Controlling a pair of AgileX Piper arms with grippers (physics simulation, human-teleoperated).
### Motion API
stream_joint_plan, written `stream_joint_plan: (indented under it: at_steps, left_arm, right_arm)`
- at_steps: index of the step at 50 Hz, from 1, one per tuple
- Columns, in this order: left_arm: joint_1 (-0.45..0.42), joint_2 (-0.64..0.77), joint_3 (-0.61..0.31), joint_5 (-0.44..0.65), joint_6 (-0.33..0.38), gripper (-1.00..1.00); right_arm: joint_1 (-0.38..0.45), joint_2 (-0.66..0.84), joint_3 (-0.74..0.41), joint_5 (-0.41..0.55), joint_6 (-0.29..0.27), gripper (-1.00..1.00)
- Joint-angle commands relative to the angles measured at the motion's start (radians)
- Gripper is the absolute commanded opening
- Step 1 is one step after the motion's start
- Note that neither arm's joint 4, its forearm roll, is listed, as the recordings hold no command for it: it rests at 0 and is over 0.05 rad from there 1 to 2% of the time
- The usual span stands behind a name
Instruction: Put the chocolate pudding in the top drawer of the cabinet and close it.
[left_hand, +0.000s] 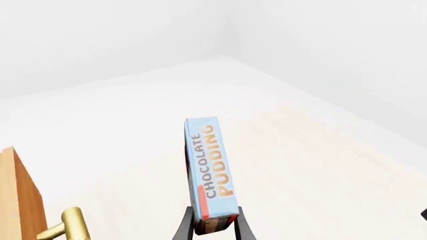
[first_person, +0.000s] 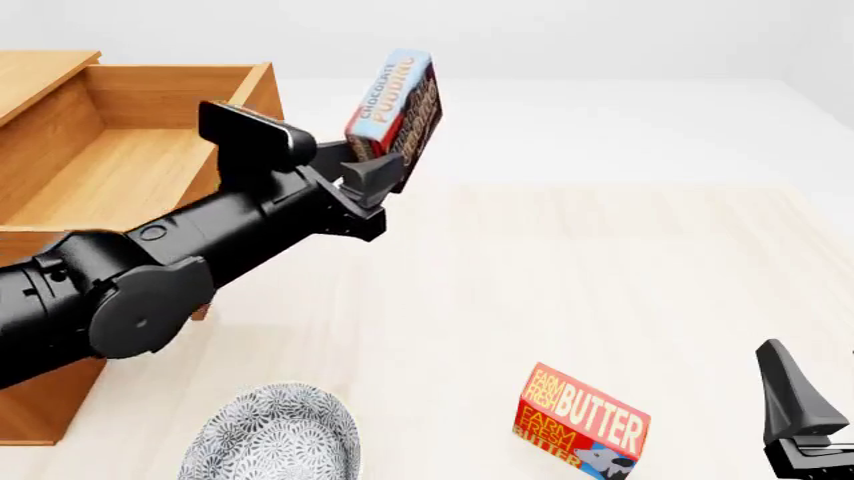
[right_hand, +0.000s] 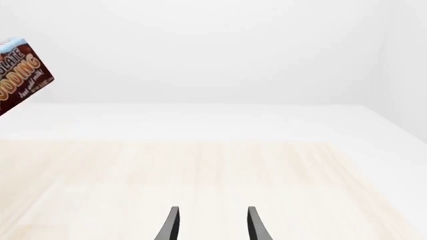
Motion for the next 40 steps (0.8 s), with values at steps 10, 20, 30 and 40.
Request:
stream_joint_plan:
  at_steps: [10, 20, 30, 40]
  left_arm:
    - [0.08, -0.137, -0.03, 0.104, 0.071, -1.0]
    - [0.117, -0.198, -0.074, 0.174, 0.099, -1.0]
    - [0.173, -0.244, -0.087, 0.211, 0.115, -1.0]
    - [0.239, -0.284, -0.075, 0.239, 0.129, -1.0]
  right_arm:
    - [0.0, 0.0, 0.0, 0.0, 0.0, 1.0]
    - [0.0, 0.0, 0.0, 0.0, 0.0, 1.0]
    - [0.0, 0.0, 0.0, 0.0, 0.0, 1.0]
    - [0.0, 0.0, 0.0, 0.0, 0.0, 1.0]
